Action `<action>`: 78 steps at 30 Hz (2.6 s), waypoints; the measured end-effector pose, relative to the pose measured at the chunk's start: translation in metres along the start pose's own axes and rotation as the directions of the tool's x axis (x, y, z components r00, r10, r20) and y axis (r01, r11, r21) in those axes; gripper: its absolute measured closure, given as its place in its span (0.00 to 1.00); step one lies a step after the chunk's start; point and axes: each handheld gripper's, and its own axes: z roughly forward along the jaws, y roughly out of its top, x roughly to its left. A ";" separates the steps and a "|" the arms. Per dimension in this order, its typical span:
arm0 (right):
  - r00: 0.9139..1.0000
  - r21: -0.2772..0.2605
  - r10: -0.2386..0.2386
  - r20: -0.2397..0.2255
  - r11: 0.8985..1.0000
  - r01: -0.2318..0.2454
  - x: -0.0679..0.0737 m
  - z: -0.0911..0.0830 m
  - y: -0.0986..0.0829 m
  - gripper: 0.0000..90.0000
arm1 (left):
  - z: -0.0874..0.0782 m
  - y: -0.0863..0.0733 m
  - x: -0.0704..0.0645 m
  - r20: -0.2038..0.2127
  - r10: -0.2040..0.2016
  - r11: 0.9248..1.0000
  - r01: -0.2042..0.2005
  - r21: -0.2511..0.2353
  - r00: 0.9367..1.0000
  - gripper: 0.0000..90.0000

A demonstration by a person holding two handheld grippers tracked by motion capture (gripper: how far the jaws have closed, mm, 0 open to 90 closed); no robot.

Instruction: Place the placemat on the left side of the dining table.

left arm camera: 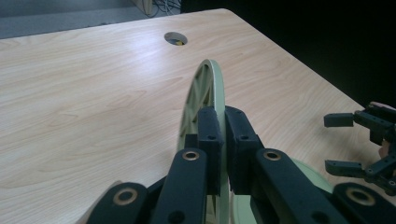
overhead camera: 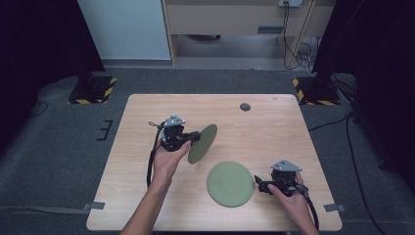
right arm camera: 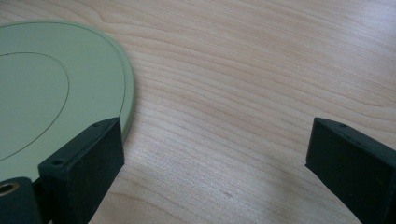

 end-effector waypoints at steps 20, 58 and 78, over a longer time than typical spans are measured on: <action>0.999 -0.020 0.031 0.025 0.999 -0.031 -0.008 -0.002 0.001 0.05 | -0.025 -0.005 0.029 -0.060 -0.053 0.998 0.051 -0.044 0.997 0.95; 0.993 -0.014 0.068 0.095 0.998 -0.067 -0.030 -0.002 -0.003 0.05 | -0.062 -0.005 0.058 -0.137 -0.077 0.995 0.066 -0.081 0.988 0.95; 0.993 -0.007 0.066 0.094 0.998 -0.066 -0.029 -0.001 -0.004 0.05 | -0.071 -0.012 0.073 -0.175 -0.101 0.993 0.087 -0.085 0.979 0.95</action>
